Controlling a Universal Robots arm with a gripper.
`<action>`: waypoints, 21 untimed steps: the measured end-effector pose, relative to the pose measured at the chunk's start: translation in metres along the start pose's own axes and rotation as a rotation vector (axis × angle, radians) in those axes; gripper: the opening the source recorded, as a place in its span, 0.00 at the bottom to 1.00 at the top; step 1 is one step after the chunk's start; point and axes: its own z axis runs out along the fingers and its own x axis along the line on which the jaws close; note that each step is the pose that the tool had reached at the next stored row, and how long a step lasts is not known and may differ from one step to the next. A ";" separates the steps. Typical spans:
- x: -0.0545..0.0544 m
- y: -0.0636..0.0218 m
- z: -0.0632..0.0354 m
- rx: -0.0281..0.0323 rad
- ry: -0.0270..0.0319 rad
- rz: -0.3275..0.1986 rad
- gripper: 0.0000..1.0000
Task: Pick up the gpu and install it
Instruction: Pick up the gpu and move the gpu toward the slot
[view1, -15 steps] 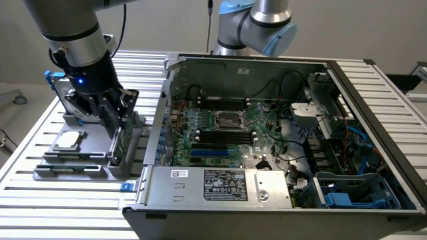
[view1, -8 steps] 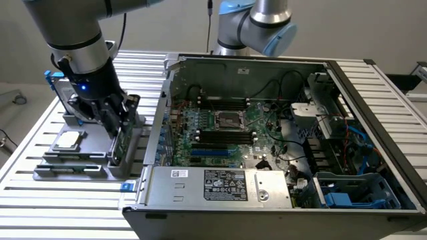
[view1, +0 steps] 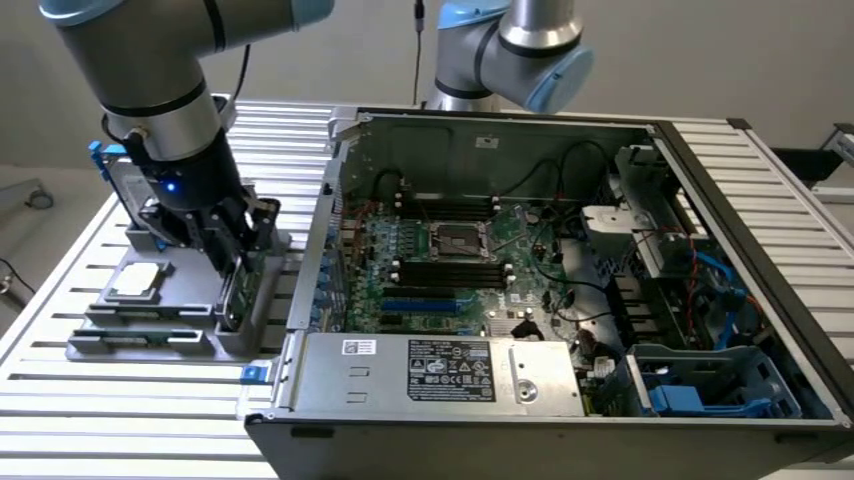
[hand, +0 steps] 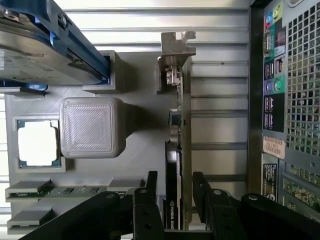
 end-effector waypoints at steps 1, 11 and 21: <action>0.000 0.0007 0.0003 0.0001 0.0001 -0.001 0.42; 0.001 0.0048 0.0012 0.0000 0.0000 -0.005 0.42; 0.001 0.0048 0.0019 -0.0001 0.0000 -0.007 0.26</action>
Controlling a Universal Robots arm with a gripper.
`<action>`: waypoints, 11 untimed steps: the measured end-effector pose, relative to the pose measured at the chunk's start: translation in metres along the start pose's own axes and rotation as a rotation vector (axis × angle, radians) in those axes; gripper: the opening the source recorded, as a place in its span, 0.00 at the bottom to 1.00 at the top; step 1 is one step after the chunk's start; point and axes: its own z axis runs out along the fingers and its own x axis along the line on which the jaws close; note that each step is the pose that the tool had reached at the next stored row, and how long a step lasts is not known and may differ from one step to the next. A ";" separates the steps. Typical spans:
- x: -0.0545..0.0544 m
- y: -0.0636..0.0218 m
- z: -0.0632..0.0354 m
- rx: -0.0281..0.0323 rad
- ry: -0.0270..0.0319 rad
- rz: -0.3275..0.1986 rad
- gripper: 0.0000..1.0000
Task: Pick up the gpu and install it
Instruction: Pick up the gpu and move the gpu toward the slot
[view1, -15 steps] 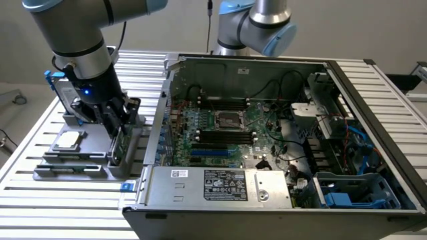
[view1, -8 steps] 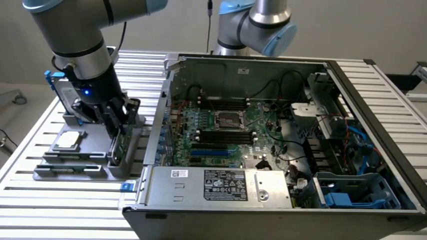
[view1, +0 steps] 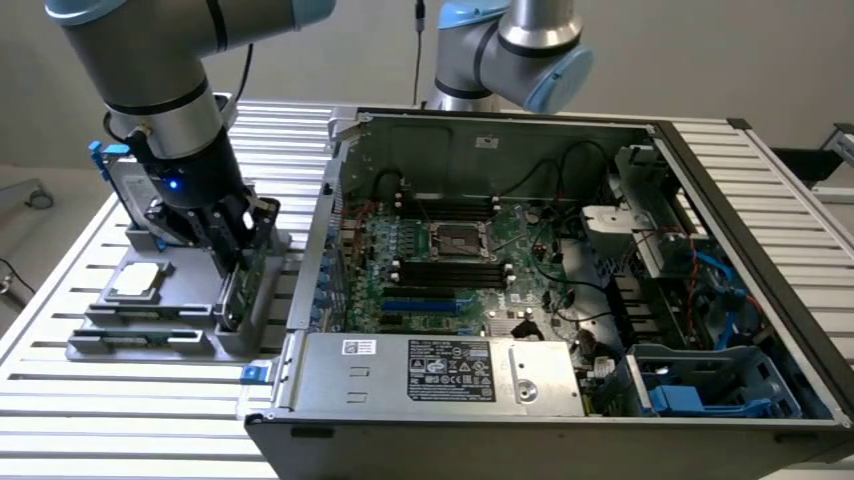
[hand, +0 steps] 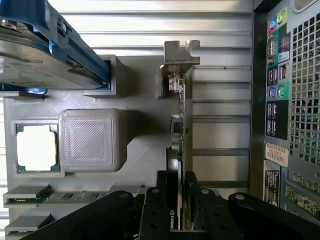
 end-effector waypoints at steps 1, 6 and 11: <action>0.000 0.0000 0.0000 0.0000 0.0000 0.000 0.26; 0.000 0.0006 -0.0121 -0.0001 0.0000 0.000 0.26; 0.000 0.0015 -0.0350 -0.0001 0.0001 -0.001 0.26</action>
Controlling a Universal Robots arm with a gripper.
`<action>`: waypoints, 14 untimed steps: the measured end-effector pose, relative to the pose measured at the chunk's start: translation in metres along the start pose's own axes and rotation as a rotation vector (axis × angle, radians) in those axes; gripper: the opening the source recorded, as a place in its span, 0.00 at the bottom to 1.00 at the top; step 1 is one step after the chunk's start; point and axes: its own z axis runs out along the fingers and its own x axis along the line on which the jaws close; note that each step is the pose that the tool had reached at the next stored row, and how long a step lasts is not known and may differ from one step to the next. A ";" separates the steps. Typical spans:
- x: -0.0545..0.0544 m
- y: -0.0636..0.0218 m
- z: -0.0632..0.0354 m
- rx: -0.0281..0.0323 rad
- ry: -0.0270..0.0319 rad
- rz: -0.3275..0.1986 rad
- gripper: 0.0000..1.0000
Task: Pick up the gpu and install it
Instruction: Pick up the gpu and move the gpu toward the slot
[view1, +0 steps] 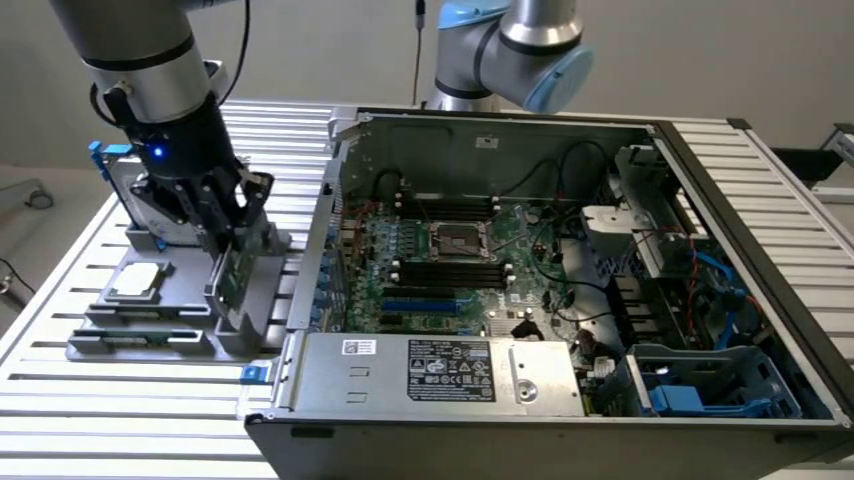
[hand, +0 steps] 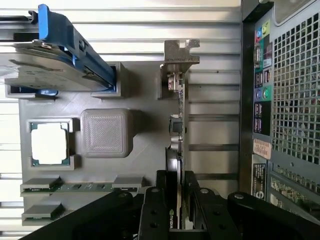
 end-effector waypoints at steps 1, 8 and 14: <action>0.000 0.0002 -0.0045 0.0000 0.0000 0.000 0.26; -0.001 0.0013 -0.0363 0.0001 0.0001 0.000 0.26; -0.017 0.0024 -0.0636 0.0001 0.0030 0.000 0.26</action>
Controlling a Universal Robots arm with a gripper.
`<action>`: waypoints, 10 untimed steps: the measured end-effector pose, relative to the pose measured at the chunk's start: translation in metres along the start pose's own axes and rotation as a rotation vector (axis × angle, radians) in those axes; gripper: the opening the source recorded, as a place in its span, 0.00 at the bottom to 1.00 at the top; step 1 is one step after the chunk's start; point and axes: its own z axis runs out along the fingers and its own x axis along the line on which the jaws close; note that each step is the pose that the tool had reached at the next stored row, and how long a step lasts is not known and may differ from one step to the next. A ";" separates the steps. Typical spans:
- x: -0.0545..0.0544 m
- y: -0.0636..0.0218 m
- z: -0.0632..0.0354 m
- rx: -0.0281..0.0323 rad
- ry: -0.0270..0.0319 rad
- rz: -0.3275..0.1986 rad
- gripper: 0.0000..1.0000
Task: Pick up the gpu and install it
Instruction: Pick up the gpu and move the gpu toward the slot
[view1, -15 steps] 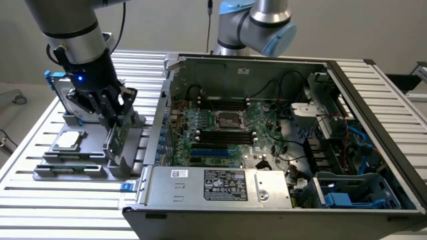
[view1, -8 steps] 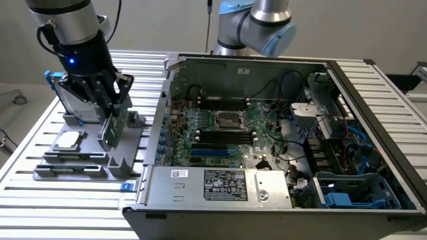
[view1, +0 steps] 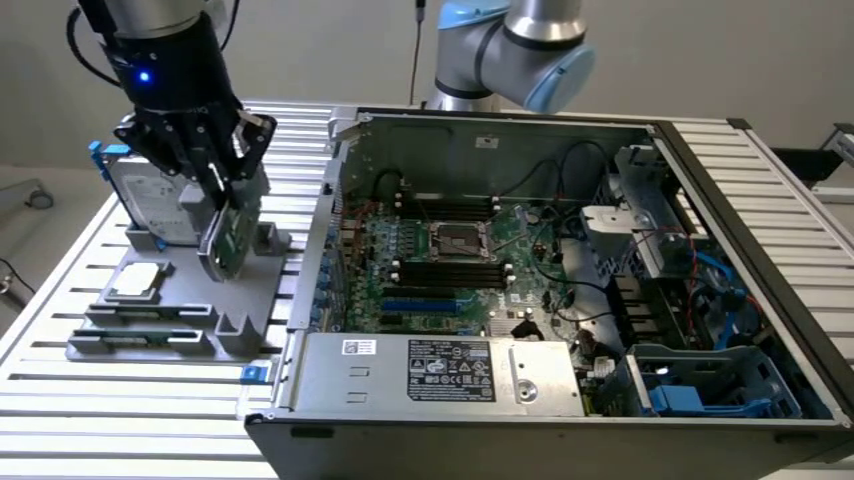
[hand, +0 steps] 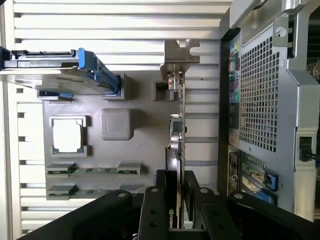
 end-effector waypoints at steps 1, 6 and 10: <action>-0.005 0.0001 -0.0044 -0.0001 0.0008 0.000 0.26; -0.027 0.0005 -0.0268 0.0001 0.0062 0.000 0.26; -0.046 0.0006 -0.0450 0.0000 0.0102 0.000 0.26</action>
